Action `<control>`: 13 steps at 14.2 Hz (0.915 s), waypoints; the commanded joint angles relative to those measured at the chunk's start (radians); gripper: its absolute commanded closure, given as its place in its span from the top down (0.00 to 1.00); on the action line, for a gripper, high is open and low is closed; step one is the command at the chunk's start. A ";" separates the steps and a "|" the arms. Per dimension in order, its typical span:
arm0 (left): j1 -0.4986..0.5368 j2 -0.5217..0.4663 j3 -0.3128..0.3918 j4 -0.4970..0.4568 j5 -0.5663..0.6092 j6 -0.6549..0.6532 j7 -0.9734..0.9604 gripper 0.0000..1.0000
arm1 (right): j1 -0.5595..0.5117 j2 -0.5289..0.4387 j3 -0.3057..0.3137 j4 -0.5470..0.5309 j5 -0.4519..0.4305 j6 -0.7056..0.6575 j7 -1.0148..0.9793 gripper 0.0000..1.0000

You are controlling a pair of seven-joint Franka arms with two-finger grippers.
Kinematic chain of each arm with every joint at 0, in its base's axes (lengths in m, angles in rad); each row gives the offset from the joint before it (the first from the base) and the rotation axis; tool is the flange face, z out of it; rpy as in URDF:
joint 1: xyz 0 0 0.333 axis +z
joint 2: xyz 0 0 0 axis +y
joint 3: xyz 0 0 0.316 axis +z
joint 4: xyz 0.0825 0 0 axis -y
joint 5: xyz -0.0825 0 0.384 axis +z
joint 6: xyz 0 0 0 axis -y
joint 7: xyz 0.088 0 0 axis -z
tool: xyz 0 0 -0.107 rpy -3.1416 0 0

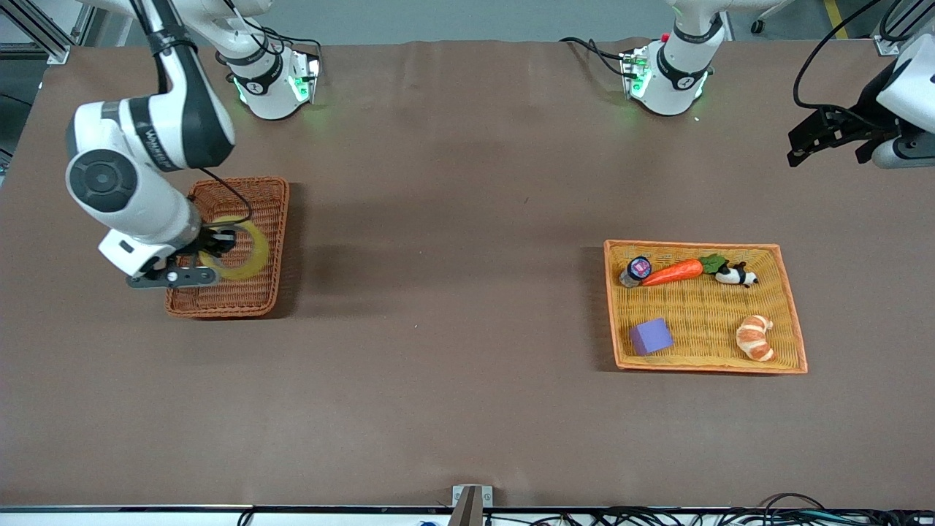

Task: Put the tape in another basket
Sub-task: 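Lift the tape roll and carry it over the brown wicker basket with the right gripper, then lower the tape roll into the basket and open the right gripper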

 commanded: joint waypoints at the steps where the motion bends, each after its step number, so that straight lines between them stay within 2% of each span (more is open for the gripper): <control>1: 0.003 -0.022 -0.006 -0.020 -0.006 0.014 0.006 1.00 | 0.010 -0.128 -0.111 -0.293 0.024 0.233 -0.123 0.00; 3: 0.003 -0.019 -0.006 -0.018 -0.005 0.011 0.008 1.00 | 0.010 -0.130 -0.165 -0.437 0.024 0.423 -0.148 0.01; 4: 0.003 -0.019 -0.006 -0.018 -0.005 0.011 0.008 1.00 | 0.009 -0.127 -0.171 -0.494 0.024 0.518 -0.151 0.01; 6: 0.002 -0.019 -0.006 -0.018 -0.003 0.011 0.006 1.00 | 0.007 -0.107 -0.218 -0.574 0.022 0.681 -0.195 0.01; 7: 0.002 -0.019 -0.008 -0.018 -0.003 0.011 0.006 1.00 | 0.007 -0.084 -0.240 -0.590 0.022 0.729 -0.216 0.01; 10: 0.000 -0.019 -0.008 -0.017 -0.003 0.011 0.005 1.00 | 0.004 0.002 -0.245 -0.593 0.022 0.835 -0.217 0.02; 13: 0.000 -0.010 -0.008 -0.004 0.000 0.009 0.005 1.00 | 0.007 0.035 -0.245 -0.591 0.022 0.862 -0.212 0.04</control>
